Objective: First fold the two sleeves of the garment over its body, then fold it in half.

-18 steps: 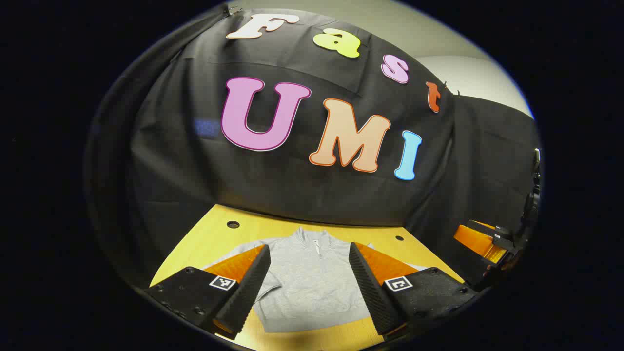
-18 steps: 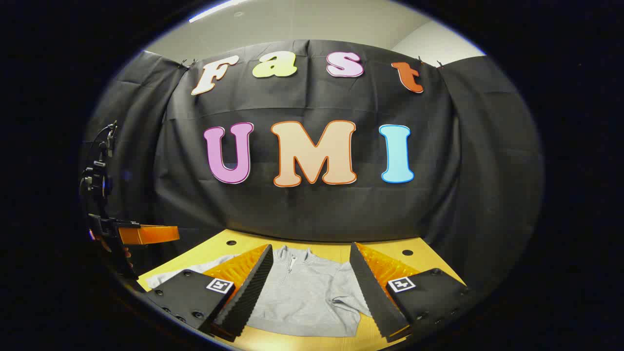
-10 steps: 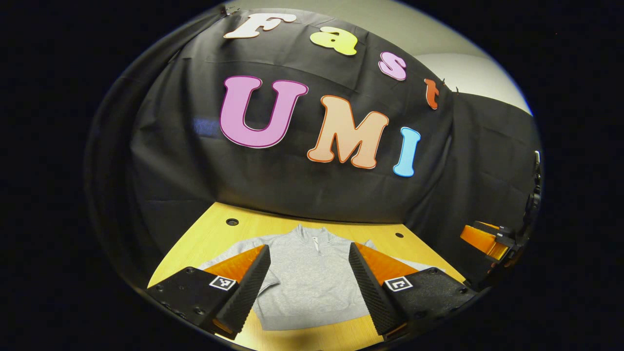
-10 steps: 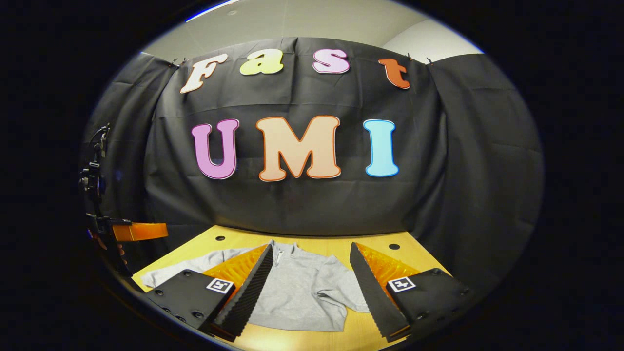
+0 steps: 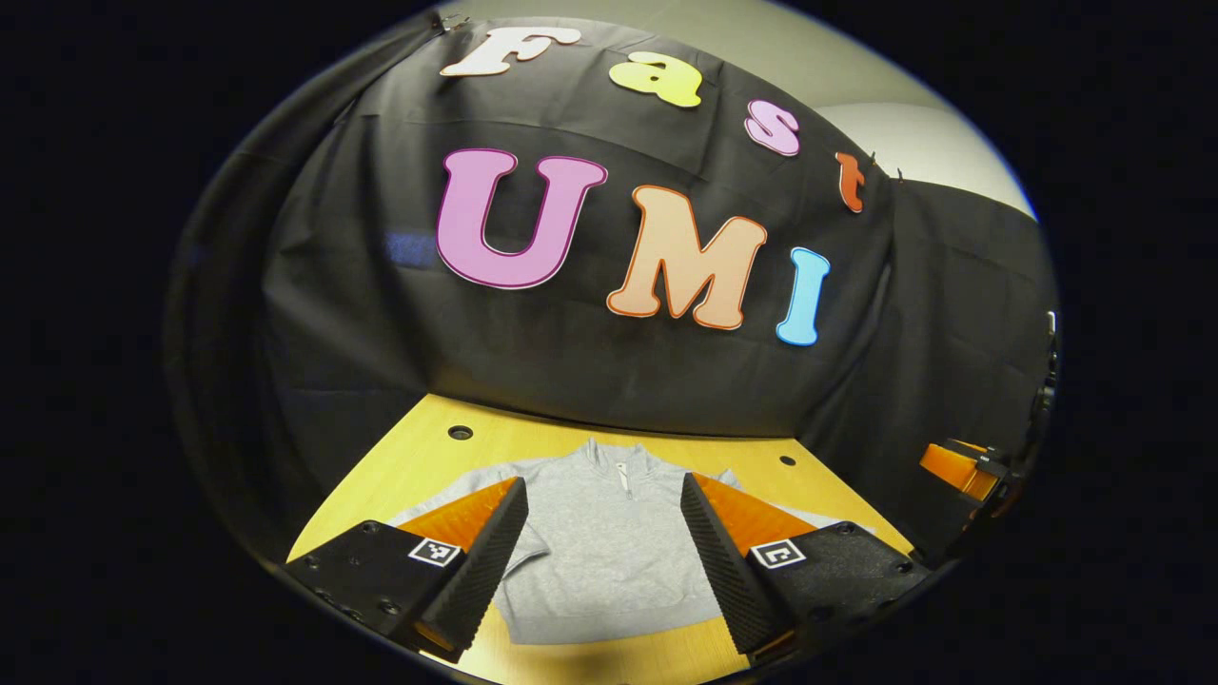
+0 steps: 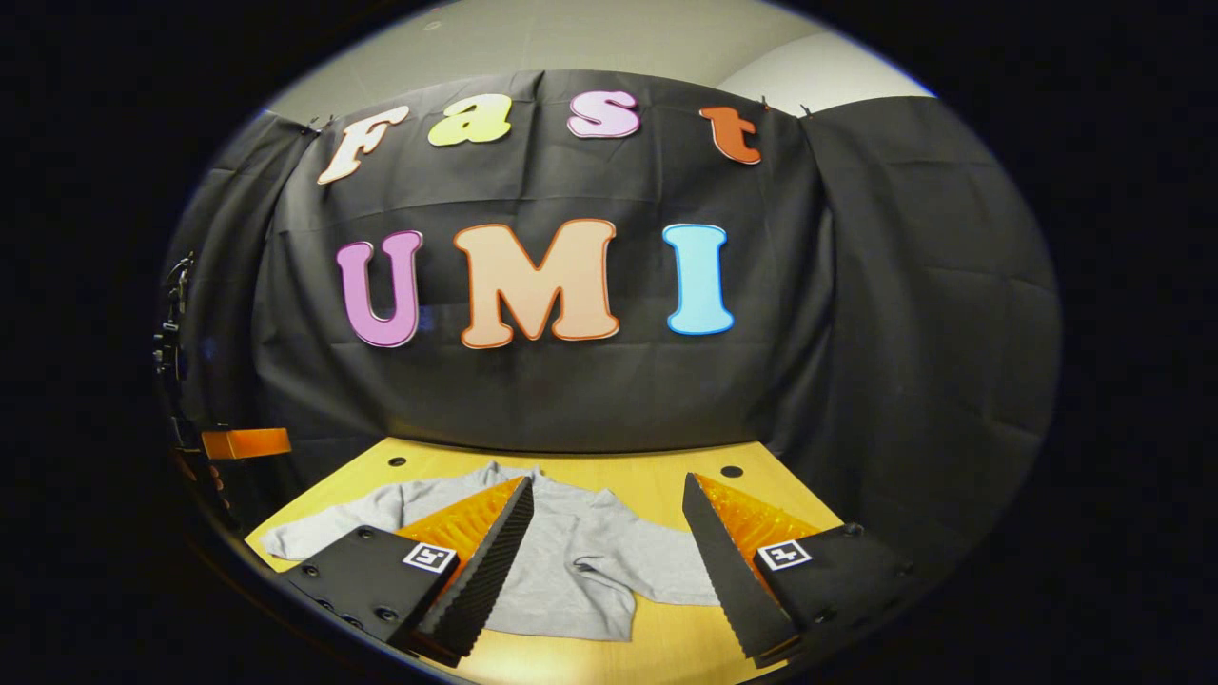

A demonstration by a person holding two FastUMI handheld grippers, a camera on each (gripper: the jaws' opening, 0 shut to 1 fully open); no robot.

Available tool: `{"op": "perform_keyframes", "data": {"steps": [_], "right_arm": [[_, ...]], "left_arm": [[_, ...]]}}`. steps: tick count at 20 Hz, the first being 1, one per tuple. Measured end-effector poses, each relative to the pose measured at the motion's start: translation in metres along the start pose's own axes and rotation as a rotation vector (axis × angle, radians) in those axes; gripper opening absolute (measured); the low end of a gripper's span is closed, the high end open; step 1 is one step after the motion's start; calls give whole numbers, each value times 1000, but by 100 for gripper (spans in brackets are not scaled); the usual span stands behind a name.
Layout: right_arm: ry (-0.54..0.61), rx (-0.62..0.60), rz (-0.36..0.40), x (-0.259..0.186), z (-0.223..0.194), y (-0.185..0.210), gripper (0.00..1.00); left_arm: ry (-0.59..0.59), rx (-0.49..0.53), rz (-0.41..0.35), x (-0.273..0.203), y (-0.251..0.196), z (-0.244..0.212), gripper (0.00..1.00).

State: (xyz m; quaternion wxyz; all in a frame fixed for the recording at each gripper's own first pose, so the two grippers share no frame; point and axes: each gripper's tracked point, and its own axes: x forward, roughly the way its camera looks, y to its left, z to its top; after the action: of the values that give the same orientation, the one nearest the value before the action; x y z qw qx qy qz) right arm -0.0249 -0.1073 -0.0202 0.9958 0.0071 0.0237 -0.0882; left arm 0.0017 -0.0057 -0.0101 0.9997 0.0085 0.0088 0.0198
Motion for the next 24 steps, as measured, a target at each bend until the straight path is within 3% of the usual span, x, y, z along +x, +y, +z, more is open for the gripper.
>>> {"op": "perform_keyframes", "data": {"steps": [11, 17, 24], "right_arm": [[183, -2, -180, 22, -86, -146, 99], [323, -40, -173, 38, -150, -198, 99], [518, -73, -157, 63, -246, -252, 100]], "left_arm": [[46, 17, 79, 0, 9, -20, 94], [43, -44, 118, -2, 5, -25, 94], [44, -33, 209, -12, 7, -33, 94]]}}
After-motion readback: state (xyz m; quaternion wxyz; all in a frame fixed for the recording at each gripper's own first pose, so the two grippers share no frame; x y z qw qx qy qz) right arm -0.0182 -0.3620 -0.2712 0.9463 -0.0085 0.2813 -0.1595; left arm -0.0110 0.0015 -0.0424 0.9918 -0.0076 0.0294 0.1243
